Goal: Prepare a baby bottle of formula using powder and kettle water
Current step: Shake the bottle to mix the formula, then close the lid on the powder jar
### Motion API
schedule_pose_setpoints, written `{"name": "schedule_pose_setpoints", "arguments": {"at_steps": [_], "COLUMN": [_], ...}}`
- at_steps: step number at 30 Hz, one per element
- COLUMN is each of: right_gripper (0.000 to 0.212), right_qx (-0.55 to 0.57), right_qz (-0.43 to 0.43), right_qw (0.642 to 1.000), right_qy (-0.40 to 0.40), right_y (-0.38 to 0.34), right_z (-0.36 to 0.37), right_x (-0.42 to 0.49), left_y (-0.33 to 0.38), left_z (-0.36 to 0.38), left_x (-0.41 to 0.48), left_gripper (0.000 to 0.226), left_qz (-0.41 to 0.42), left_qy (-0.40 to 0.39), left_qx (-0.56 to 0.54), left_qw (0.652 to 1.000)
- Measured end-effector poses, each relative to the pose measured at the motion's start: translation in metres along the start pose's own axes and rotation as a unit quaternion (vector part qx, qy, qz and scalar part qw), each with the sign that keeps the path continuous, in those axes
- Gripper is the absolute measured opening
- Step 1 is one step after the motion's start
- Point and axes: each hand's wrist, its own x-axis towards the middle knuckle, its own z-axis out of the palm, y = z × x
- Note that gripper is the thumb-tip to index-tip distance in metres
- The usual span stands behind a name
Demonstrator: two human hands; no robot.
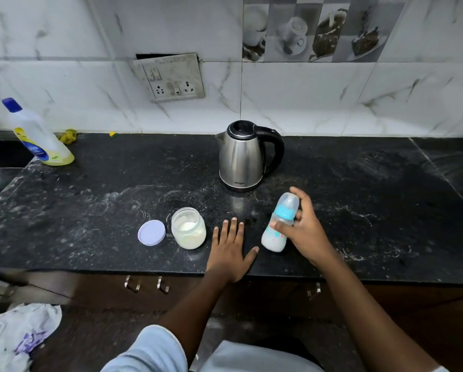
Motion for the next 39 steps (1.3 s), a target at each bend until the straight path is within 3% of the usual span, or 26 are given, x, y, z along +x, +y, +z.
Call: {"name": "schedule_pose_setpoints", "arguments": {"at_steps": [4, 11, 19, 22, 24, 27, 30, 32, 35, 37, 39], "right_gripper": [0.098, 0.088, 0.089, 0.102, 0.105, 0.079, 0.068, 0.065, 0.061, 0.059, 0.058], "right_qx": [-0.118, -0.172, -0.185, -0.144, -0.137, -0.2, -0.208, -0.215, -0.216, -0.19, -0.157], "right_qz": [-0.076, -0.114, -0.106, -0.073, -0.072, -0.141, -0.214, -0.268, -0.328, -0.332, -0.324], "right_qw": [0.99, 0.977, 0.975, 0.986, 0.984, 0.946, 0.924, 0.915, 0.907, 0.916, 0.929], "right_qy": [0.033, 0.048, 0.055, 0.043, 0.084, 0.213, 0.238, 0.21, 0.154, 0.124, 0.086], "right_y": [0.018, 0.048, 0.068, 0.075, 0.083, 0.082, 0.07, 0.064, 0.057, 0.051, 0.045], "right_z": [0.004, 0.007, 0.008, 0.006, 0.004, 0.004, 0.009, 0.015, 0.037, 0.056, 0.076], "right_x": [0.015, 0.026, 0.029, 0.025, 0.018, -0.003, -0.024, -0.033, -0.039, -0.045, -0.048], "left_y": [0.0, 0.0, 0.003, 0.004, 0.005, 0.008, 0.001, -0.014, -0.061, -0.099, -0.136], "left_z": [0.0, 0.001, -0.004, -0.015, -0.026, -0.048, -0.082, -0.116, -0.147, -0.147, -0.138], "left_x": [0.0, 0.002, 0.001, 0.003, 0.001, -0.023, -0.046, -0.056, -0.066, -0.066, -0.064], "left_gripper": [0.089, 0.09, 0.094, 0.089, 0.083, 0.05, 0.028, 0.027, 0.033, 0.042, 0.055], "left_qz": [-0.005, -0.012, -0.023, -0.027, -0.008, 0.049, 0.053, -0.018, -0.222, -0.332, -0.372], "left_qy": [-0.003, -0.013, -0.025, -0.057, -0.072, 0.022, 0.281, 0.387, 0.411, 0.331, 0.194], "left_qx": [-0.004, -0.003, -0.017, -0.034, -0.089, -0.247, -0.288, -0.296, -0.275, -0.205, -0.145], "left_qw": [1.0, 1.0, 0.999, 0.997, 0.993, 0.968, 0.914, 0.873, 0.84, 0.859, 0.896]}}
